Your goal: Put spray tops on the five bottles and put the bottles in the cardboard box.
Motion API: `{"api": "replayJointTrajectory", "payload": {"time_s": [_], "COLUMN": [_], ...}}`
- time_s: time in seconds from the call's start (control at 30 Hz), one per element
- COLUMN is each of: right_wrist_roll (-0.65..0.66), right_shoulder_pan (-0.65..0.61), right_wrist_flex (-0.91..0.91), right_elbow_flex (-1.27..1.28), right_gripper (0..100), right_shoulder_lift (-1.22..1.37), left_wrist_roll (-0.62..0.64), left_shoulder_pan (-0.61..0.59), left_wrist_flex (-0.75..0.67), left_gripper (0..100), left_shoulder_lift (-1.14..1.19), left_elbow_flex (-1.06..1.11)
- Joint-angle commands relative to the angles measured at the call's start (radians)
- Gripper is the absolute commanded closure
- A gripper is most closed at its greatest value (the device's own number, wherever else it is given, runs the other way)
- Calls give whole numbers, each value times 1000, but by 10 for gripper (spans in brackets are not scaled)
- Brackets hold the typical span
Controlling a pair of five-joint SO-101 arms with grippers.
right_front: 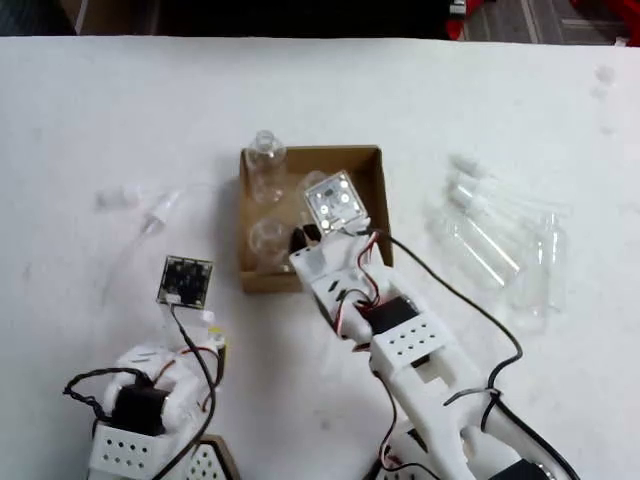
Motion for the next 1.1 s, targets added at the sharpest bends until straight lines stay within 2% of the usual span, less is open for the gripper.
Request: {"api": "replayJointTrajectory", "payload": {"time_s": [0.0,0.17,0.3,0.67,0.93,1.07], "right_wrist_roll": [15,78,74,77,71,74], "right_shoulder_pan": [15,-7,-36,10,-53,-31], "right_wrist_flex": [5,12,42,48,48,48], "right_elbow_flex": [-49,-43,-52,-61,-63,-63], "right_gripper": [984,984,984,984,984,984], "right_shoulder_lift": [2,2,2,2,4,4], "left_wrist_roll": [14,14,14,14,14,14], "left_shoulder_pan": [13,13,13,13,13,13], "left_wrist_flex": [6,6,6,6,6,6], "left_gripper": [969,969,969,969,969,969], "left_shoulder_lift": [-8,-8,-8,-8,-8,-8], "left_elbow_flex": [0,0,0,0,0,0]}}
